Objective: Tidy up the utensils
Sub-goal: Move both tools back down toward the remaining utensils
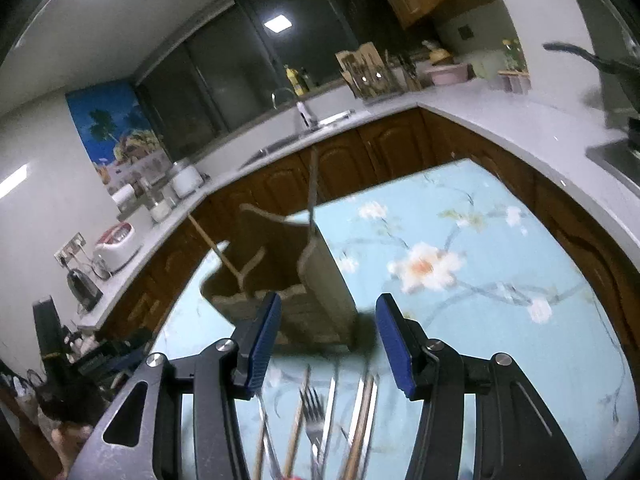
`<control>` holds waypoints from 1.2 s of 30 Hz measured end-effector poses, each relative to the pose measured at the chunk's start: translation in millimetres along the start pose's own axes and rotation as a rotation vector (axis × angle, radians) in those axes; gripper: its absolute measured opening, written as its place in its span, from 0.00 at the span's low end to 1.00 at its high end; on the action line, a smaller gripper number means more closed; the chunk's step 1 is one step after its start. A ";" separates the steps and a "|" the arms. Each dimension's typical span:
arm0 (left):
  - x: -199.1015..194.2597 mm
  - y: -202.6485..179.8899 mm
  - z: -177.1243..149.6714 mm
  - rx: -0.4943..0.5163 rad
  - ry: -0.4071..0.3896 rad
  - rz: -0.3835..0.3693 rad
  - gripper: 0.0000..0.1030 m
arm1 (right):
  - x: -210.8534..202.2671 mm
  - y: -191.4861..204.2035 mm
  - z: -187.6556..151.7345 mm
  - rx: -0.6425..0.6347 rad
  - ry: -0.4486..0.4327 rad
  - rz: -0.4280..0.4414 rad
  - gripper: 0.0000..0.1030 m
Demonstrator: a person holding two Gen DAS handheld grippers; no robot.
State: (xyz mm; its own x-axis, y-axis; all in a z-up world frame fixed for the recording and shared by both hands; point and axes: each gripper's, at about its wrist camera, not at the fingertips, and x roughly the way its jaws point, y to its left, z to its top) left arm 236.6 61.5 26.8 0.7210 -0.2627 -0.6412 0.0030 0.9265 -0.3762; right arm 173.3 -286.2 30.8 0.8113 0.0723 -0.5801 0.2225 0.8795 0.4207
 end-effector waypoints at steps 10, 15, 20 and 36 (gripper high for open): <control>-5.6 -2.4 -36.7 0.035 0.084 0.051 0.80 | -7.7 -15.8 -50.1 -0.035 0.069 -0.097 0.67; -2.3 -2.8 -40.6 0.036 0.130 0.069 0.80 | 0.6 -23.2 -59.7 -0.029 0.113 -0.106 0.67; 9.3 -6.1 -38.3 0.046 0.171 0.081 0.80 | 9.4 -29.7 -67.7 -0.009 0.154 -0.111 0.67; 83.9 -26.0 -22.5 0.104 0.276 0.117 0.80 | 53.4 -17.2 -69.8 -0.095 0.265 -0.180 0.68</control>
State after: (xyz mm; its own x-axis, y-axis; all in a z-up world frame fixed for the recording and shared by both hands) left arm 281.4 9.3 -32.3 0.5058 -0.2026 -0.8385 0.0122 0.9736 -0.2279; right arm 175.1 -264.7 -56.1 0.5922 0.0207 -0.8055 0.2877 0.9283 0.2354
